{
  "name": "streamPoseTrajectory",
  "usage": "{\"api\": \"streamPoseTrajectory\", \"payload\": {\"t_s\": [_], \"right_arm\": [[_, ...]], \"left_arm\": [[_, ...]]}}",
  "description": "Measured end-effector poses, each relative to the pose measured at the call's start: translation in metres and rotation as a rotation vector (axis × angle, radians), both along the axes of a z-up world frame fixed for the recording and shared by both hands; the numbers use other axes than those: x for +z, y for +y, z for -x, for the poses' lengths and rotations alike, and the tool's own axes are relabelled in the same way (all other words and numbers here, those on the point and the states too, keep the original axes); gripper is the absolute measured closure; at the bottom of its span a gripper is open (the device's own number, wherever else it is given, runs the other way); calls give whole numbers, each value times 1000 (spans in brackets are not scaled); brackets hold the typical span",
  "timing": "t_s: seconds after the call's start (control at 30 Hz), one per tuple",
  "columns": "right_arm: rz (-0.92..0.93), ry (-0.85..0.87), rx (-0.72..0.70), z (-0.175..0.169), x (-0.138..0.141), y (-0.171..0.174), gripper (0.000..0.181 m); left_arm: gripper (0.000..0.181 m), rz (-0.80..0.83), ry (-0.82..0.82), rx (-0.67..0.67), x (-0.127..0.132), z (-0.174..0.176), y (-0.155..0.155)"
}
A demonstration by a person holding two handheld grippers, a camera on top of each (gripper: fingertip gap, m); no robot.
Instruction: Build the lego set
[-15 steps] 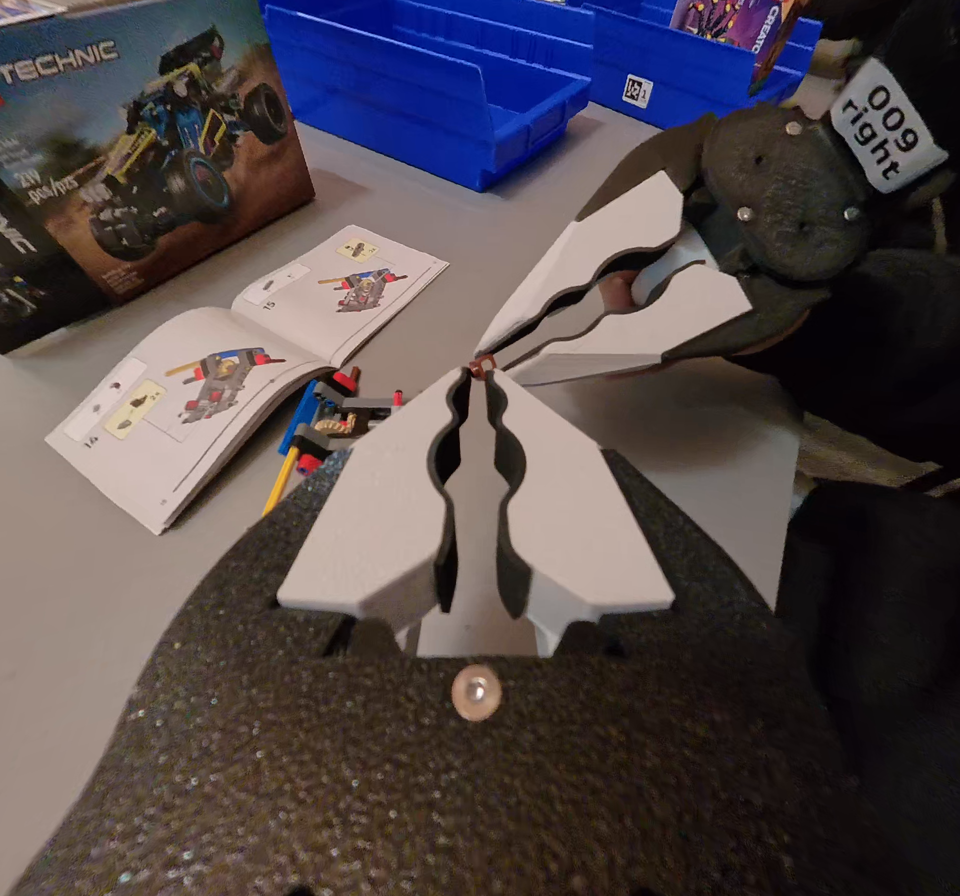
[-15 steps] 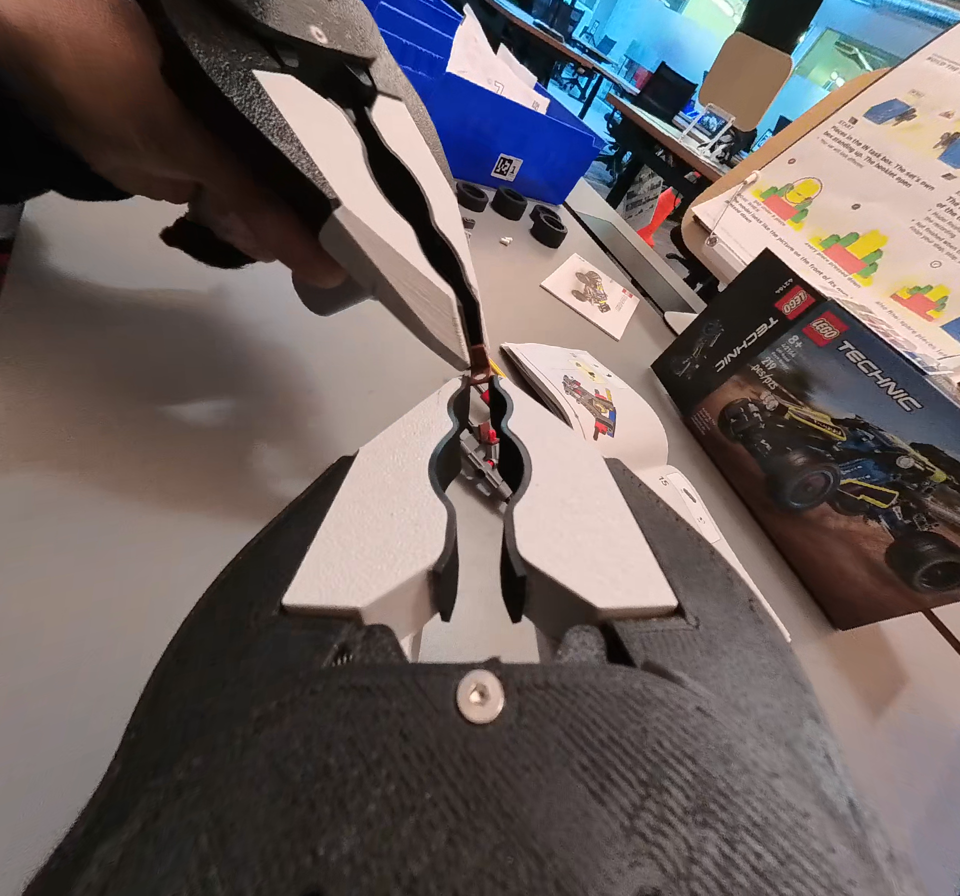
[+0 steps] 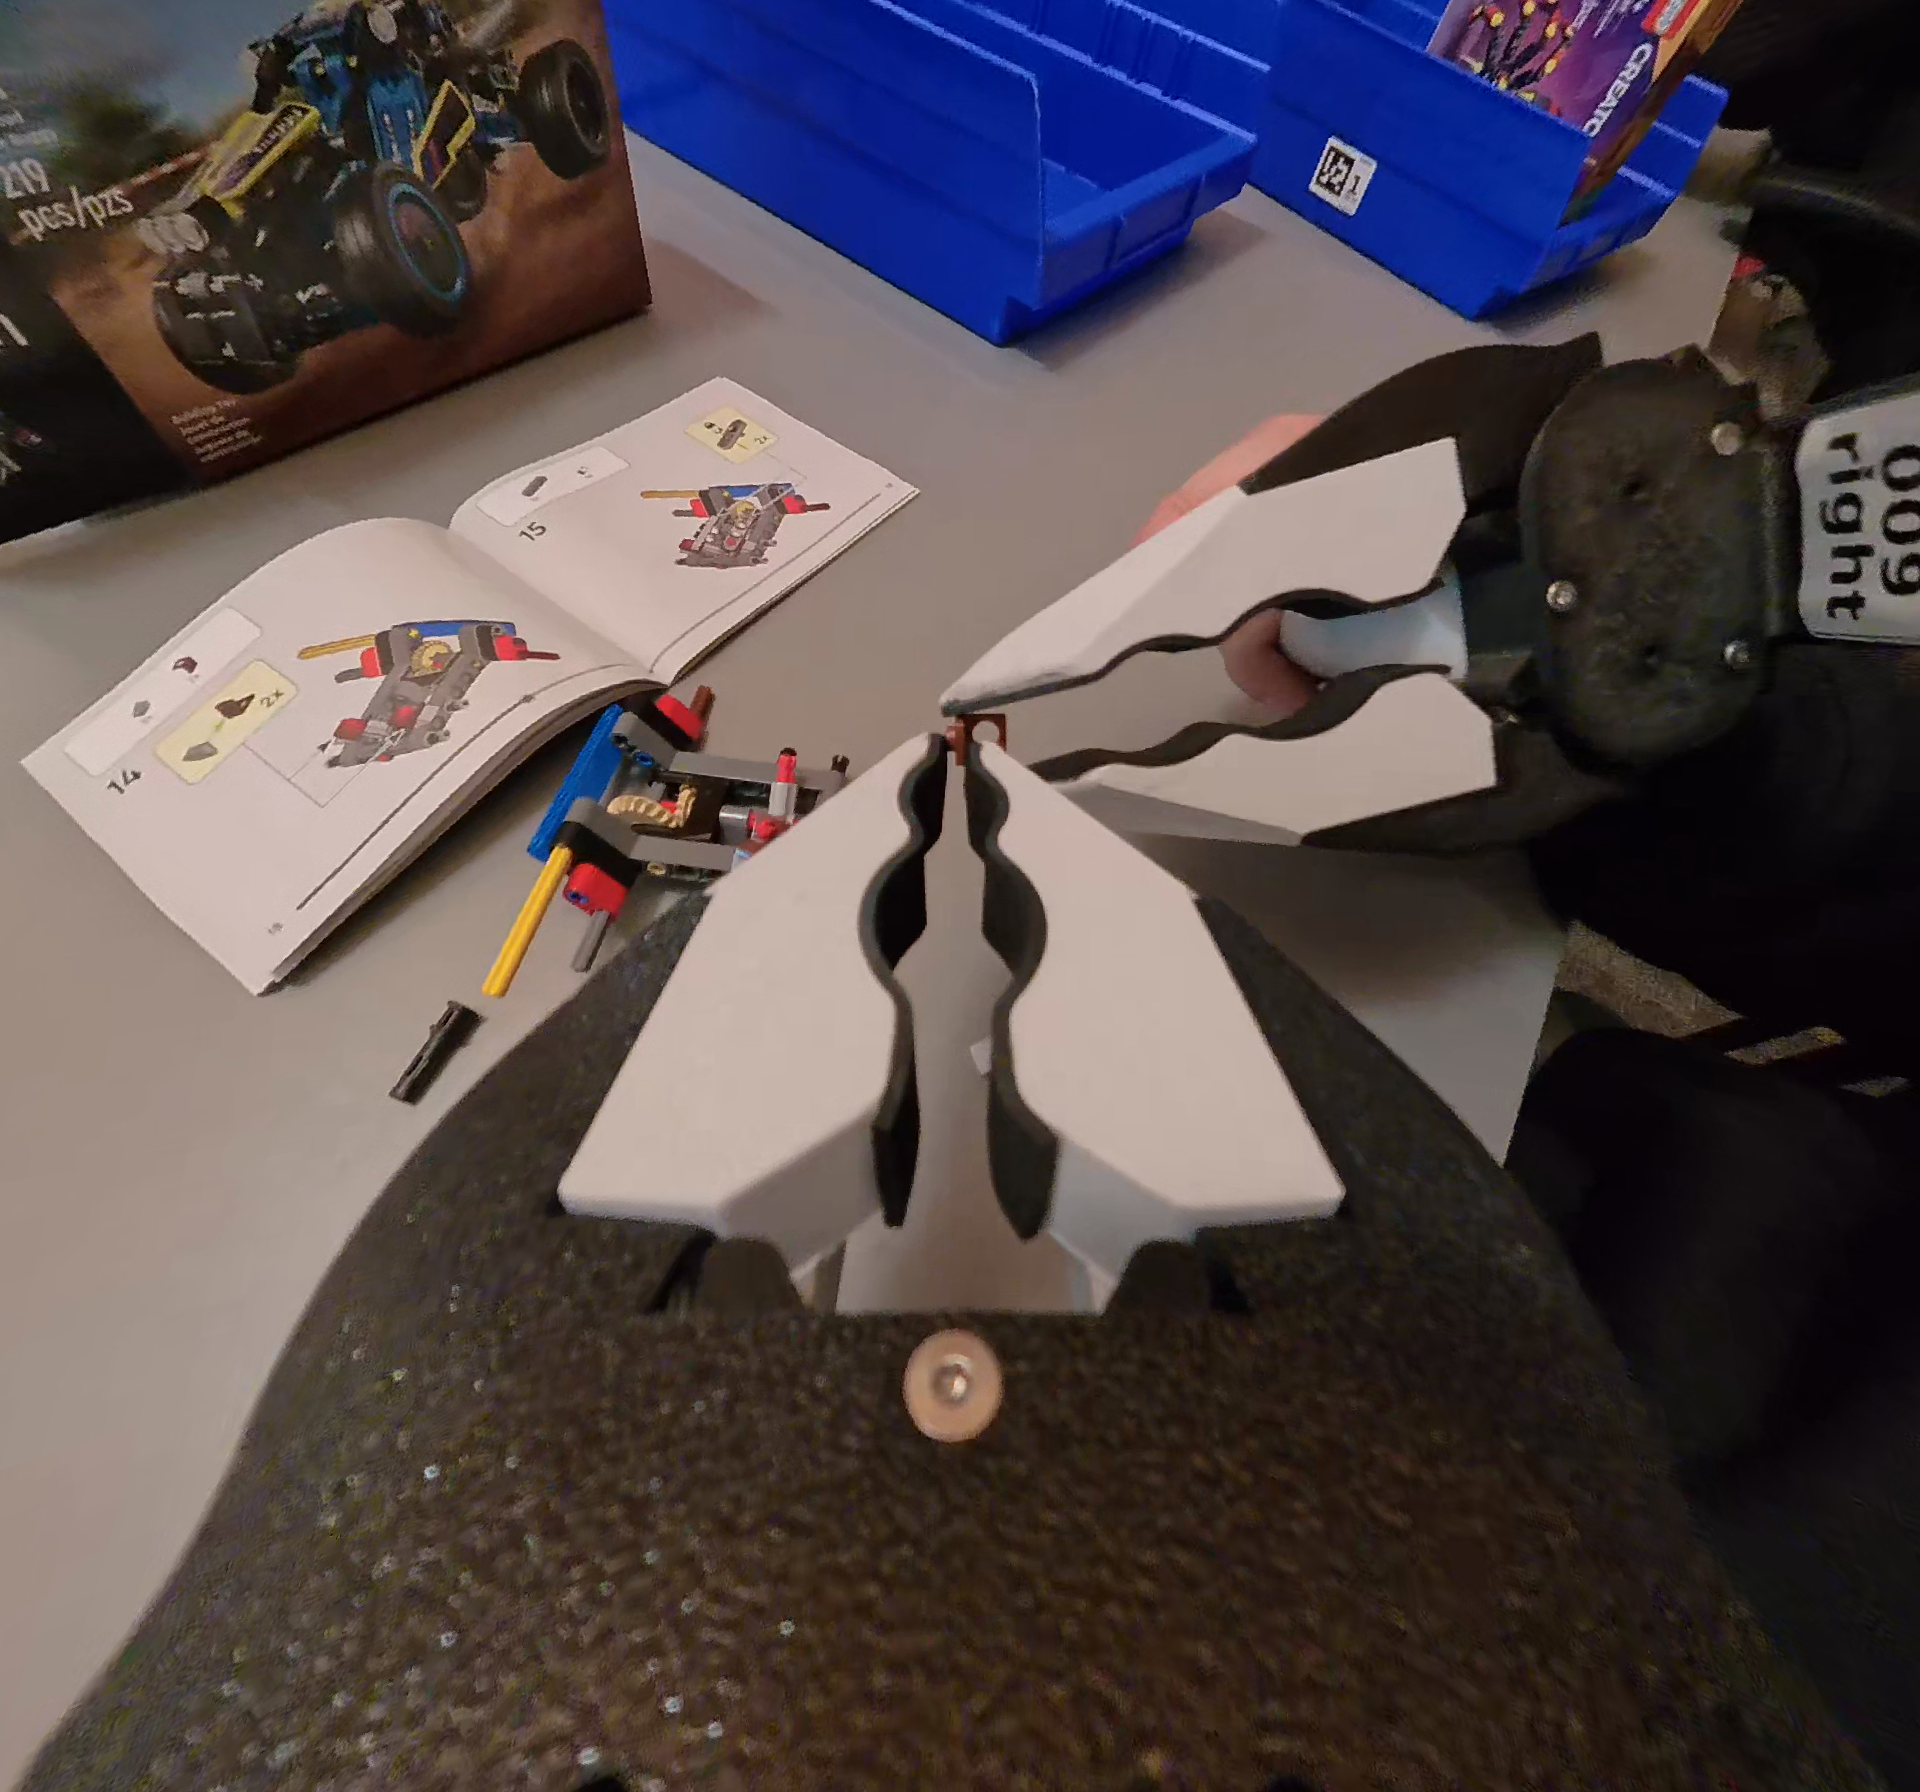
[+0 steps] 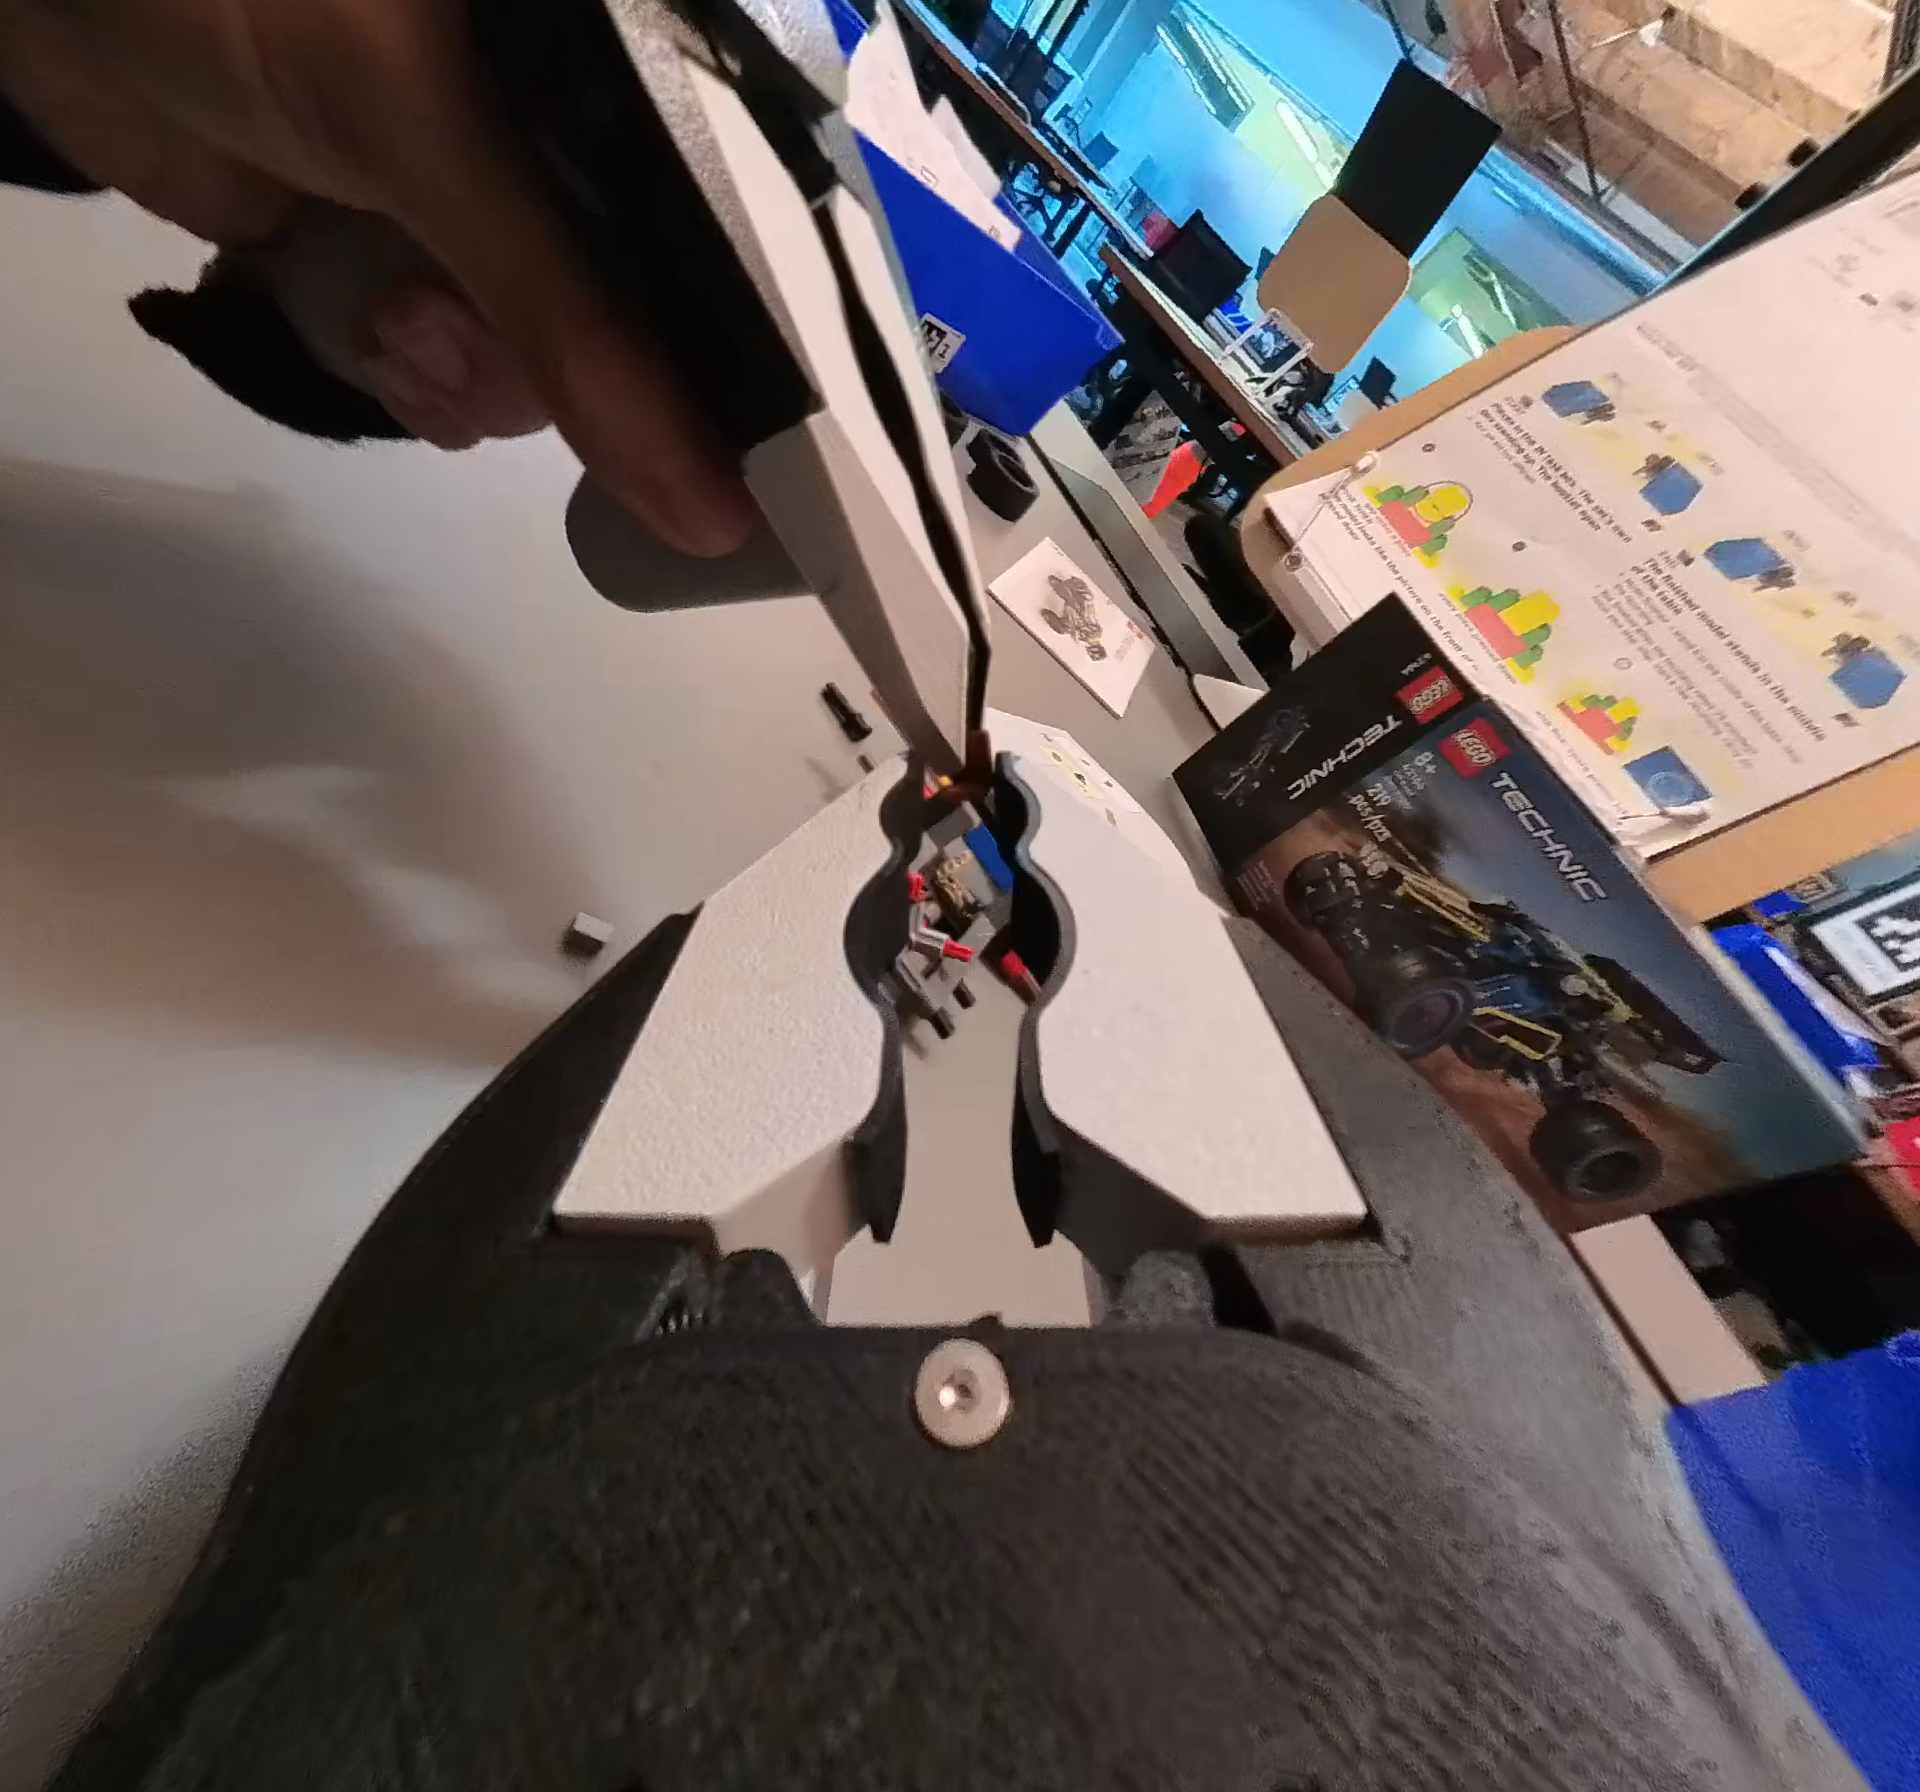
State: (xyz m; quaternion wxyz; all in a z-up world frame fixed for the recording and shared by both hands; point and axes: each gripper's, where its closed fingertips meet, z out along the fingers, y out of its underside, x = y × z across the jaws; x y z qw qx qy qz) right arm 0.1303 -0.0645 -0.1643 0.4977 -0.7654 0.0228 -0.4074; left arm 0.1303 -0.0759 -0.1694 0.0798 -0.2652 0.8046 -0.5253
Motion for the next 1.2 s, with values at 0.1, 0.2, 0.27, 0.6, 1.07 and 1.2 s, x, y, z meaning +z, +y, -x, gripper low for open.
{"api": "streamPoseTrajectory", "payload": {"t_s": [0.1,0.2,0.27,0.6,1.07,1.2], "right_arm": [[46,-25,-21,-2,-4,1,171],[44,-29,-27,-2,-5,2,174],[-4,9,-9,-2,-3,2,174],[-472,368,228,8,23,-7,176],[-1056,941,687,27,63,-22,176],[-1043,1001,775,38,65,-18,175]], "left_arm": [[181,-21,18,0,-2,2,-2],[180,-32,15,0,-1,2,-1],[180,-13,13,-3,2,3,-2],[169,137,-76,-142,37,13,1],[150,-223,-1064,-277,46,26,-15],[154,-199,-1129,-284,55,32,-20]]}}
